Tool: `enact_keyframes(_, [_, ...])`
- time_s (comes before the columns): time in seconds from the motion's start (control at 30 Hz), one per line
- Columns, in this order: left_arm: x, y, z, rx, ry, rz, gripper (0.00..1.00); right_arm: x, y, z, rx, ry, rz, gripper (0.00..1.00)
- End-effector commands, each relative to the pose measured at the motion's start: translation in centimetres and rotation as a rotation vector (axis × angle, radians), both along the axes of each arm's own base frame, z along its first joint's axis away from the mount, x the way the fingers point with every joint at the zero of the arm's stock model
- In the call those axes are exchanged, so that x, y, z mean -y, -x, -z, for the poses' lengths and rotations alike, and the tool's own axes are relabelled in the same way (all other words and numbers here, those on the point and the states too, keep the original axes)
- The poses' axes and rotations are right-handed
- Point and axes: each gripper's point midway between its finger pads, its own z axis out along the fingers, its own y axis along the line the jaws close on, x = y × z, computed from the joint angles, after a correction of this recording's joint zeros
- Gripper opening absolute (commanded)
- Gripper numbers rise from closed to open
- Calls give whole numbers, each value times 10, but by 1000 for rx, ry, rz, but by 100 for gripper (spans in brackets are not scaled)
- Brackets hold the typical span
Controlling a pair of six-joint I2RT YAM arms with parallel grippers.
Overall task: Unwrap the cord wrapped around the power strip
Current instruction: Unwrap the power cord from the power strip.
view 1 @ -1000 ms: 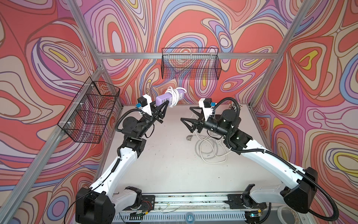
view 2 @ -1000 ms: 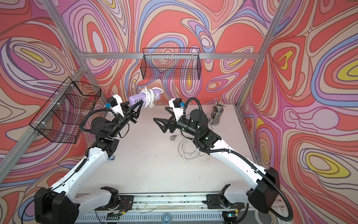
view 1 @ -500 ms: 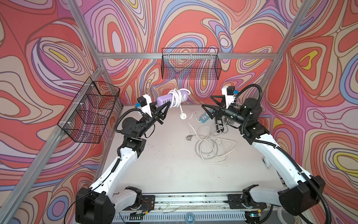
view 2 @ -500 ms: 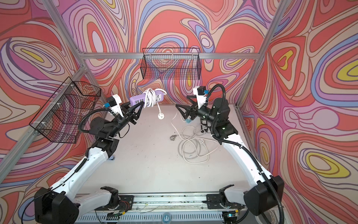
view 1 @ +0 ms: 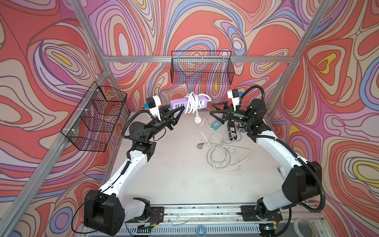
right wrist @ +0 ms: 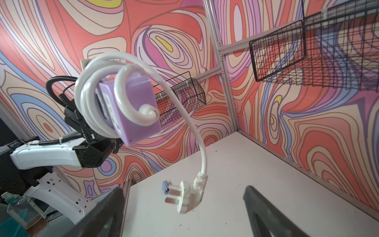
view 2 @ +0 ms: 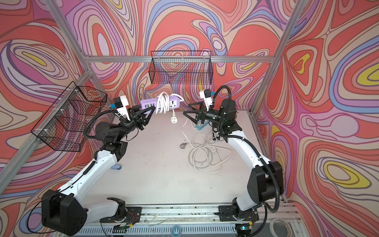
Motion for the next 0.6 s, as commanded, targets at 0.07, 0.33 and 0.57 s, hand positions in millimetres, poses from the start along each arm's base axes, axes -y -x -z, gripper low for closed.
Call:
enact_keyframes(0.07, [-5, 31, -45, 168, 50, 51, 0, -11, -3, -8, 23, -60, -82, 91])
enact_keyframes(0.33, [-3, 33, -46, 175, 44, 65, 0, -43, -9, 6, 2, -48, -142, 87])
enact_keyframes(0.57, [0, 33, -43, 173, 33, 75, 0, -63, -6, 5, 8, -54, -180, 77])
